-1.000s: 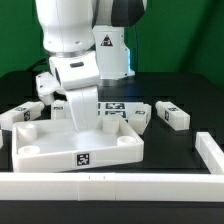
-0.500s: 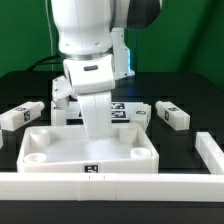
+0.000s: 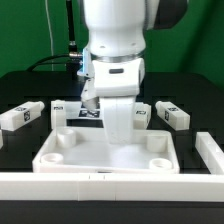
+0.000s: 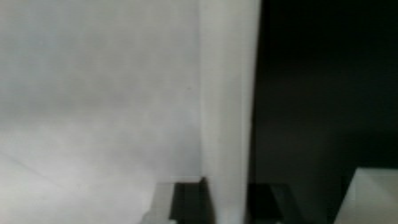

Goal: Assemble desk

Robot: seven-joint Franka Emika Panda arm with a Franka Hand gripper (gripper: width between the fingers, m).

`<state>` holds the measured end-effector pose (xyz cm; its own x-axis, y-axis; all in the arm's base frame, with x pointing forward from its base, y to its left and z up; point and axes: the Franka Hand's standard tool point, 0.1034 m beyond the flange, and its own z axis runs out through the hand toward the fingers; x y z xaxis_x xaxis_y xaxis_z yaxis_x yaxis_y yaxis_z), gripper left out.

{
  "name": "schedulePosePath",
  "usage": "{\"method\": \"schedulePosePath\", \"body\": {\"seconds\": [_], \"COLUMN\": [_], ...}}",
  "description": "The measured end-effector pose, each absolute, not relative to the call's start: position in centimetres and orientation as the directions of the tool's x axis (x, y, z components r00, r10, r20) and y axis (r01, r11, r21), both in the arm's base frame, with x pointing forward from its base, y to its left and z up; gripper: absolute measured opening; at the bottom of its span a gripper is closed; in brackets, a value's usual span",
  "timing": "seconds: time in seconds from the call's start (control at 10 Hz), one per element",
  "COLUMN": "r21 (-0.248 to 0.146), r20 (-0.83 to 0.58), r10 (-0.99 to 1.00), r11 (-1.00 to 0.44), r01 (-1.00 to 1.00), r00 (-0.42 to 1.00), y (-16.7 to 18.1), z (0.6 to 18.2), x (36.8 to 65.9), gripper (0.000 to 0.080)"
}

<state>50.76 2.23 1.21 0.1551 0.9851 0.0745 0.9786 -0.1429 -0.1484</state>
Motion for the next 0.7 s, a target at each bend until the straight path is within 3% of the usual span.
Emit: {"method": "schedulePosePath", "body": {"seconds": [0.2,0.4,0.7], "r21": [-0.166,-0.159,-0.157], "r20": [0.07,0.079,0.097], "r10": [0.988,0.993,0.995], "r11": [-0.123,-0.075,-0.019], "r01": [0.978,0.984,0.987], "r00": [0.136,0.088,0.035], "y": [3.8,4.5,3.8], "z": [1.4,1.5,1.2], "x": [51.0,51.3,51.4], "gripper": [0.0071,0.0071,0.0071]}}
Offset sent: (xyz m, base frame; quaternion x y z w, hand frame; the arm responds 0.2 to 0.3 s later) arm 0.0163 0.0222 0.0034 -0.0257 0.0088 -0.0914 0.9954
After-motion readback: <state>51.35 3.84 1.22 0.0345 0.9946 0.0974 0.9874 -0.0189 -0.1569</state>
